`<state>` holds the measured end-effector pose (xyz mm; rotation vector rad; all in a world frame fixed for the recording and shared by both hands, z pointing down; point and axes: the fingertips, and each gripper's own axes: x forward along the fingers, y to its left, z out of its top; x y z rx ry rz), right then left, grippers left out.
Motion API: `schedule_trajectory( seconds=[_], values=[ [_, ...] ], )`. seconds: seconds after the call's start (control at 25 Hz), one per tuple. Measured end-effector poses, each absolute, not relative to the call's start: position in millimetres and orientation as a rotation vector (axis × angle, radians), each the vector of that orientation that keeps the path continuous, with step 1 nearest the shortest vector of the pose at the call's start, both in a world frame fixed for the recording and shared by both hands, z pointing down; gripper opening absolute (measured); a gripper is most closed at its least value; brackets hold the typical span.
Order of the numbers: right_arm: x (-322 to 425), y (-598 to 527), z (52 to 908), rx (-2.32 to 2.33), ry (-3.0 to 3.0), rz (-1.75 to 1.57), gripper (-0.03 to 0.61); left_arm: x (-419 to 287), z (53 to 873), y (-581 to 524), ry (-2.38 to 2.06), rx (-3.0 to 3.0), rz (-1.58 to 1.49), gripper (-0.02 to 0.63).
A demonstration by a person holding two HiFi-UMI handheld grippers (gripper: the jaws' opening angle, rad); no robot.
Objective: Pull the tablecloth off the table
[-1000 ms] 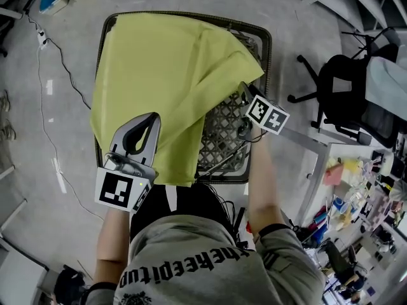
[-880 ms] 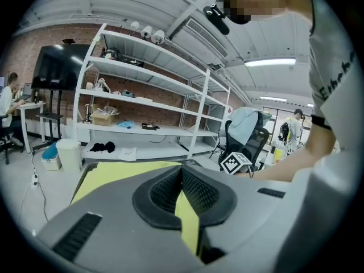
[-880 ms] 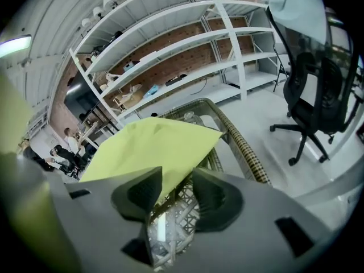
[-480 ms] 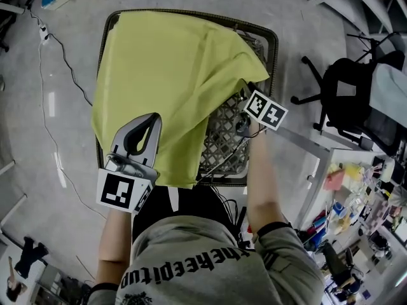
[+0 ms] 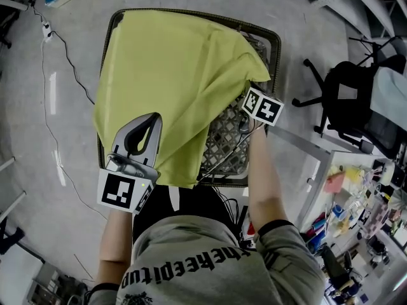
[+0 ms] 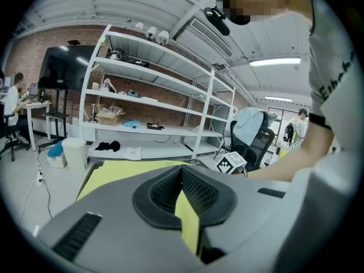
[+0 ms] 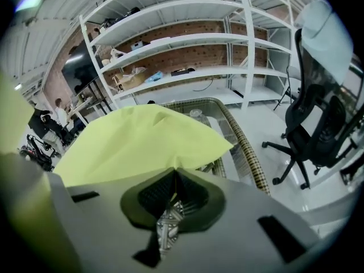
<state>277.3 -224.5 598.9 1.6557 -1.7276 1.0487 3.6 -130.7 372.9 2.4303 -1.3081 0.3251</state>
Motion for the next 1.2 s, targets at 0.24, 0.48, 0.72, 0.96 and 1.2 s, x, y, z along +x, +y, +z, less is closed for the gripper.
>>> schedule_trajectory(
  seconds=[0.24,0.48,0.72,0.96,1.2],
  values=[
    [260.9,-235.1,556.0,1.72,-1.886,0.973,0.015,-4.7,364.6,-125.2,-1.36,2.43,0.301,0.014],
    [237.3,-239.9,509.1,1.734,-2.009,0.866,0.015,-7.6,360.4,-117.8,-1.331,2.464,0.281,0.014],
    [202.2,-246.1,471.6,1.735,-2.076,0.775,0.015,-20.3,358.3,-117.7,-1.268,2.538,0.287,0.014],
    [161.8,-261.8,441.9,1.73,-2.114,0.676,0.015,-50.1,353.8,-128.2,-1.242,2.554,0.241,0.014],
    [108.6,-285.8,421.3,1.7,-2.194,0.656,0.015,-82.2,358.3,-135.5,-1.246,2.53,0.221,0.014]
  ],
)
